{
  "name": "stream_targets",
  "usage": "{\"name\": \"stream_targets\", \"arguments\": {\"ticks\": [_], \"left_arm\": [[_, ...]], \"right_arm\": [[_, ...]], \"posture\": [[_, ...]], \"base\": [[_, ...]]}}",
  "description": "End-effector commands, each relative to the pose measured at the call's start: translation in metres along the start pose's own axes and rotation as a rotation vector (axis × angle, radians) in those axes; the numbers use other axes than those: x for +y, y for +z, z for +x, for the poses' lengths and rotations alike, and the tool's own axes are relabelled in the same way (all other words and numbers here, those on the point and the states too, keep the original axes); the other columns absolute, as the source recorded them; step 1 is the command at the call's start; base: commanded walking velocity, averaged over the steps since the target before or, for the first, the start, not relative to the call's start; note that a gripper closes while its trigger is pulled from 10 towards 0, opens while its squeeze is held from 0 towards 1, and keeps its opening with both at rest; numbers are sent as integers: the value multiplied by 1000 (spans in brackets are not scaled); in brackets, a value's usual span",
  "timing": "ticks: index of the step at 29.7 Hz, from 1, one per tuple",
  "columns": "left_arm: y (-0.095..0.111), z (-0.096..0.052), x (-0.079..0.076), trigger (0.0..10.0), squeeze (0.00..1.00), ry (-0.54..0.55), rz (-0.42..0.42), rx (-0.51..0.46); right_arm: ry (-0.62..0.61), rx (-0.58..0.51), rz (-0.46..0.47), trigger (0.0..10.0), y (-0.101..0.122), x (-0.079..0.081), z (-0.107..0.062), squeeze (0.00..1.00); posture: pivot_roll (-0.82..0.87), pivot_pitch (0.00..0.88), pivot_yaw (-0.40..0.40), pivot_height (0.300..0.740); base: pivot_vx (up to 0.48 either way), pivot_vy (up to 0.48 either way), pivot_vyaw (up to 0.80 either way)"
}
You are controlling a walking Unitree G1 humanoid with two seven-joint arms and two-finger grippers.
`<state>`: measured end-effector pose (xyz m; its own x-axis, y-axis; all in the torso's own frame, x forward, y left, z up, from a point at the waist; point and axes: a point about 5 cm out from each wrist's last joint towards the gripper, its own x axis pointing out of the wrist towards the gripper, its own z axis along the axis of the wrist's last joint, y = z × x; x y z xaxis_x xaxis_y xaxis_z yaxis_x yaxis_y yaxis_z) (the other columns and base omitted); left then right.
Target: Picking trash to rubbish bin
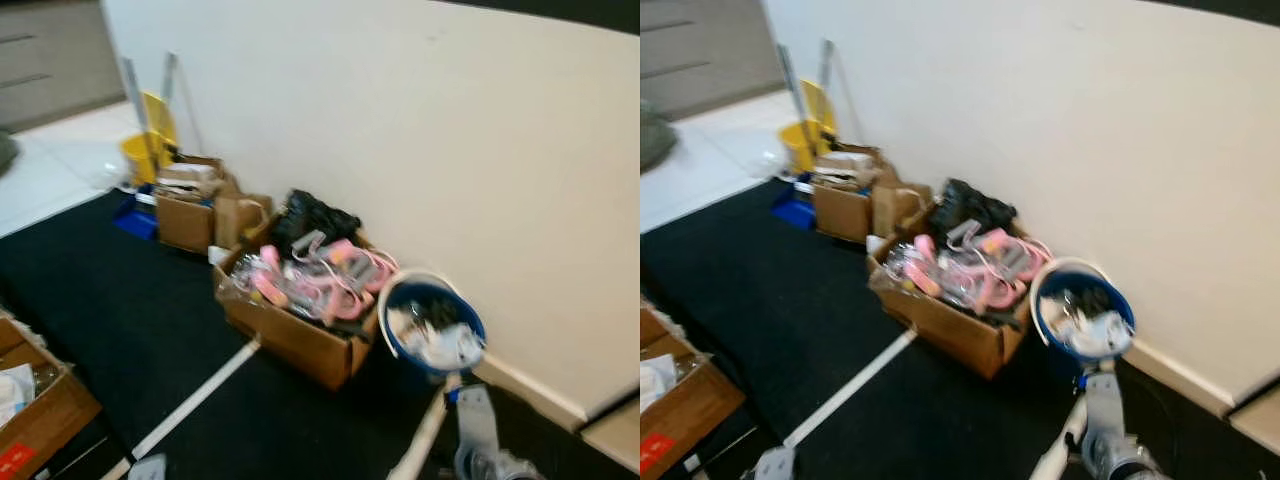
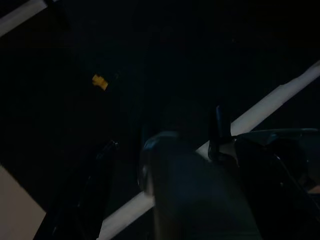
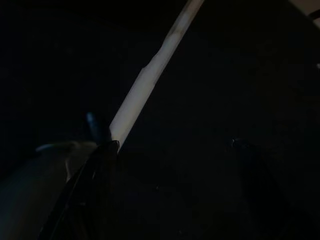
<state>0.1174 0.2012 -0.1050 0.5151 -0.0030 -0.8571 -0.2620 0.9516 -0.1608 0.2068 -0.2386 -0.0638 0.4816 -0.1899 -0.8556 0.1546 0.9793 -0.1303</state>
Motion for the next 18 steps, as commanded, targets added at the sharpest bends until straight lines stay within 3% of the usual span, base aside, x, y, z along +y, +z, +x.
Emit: {"name": "stream_targets", "arguments": {"ticks": [1,18], "left_arm": [[-8,-3,5,10000,0,19,-1,28],[-8,-1,0,10000,0,6,-1,26]], "right_arm": [[17,11,-3,10000,-2,7,0,0],[18,24,-10,10000,-7,6,0,0]], "posture": [[67,9,-12,740],[66,15,-14,740]], "base": [[0,0,-781],[0,0,-781]]}}
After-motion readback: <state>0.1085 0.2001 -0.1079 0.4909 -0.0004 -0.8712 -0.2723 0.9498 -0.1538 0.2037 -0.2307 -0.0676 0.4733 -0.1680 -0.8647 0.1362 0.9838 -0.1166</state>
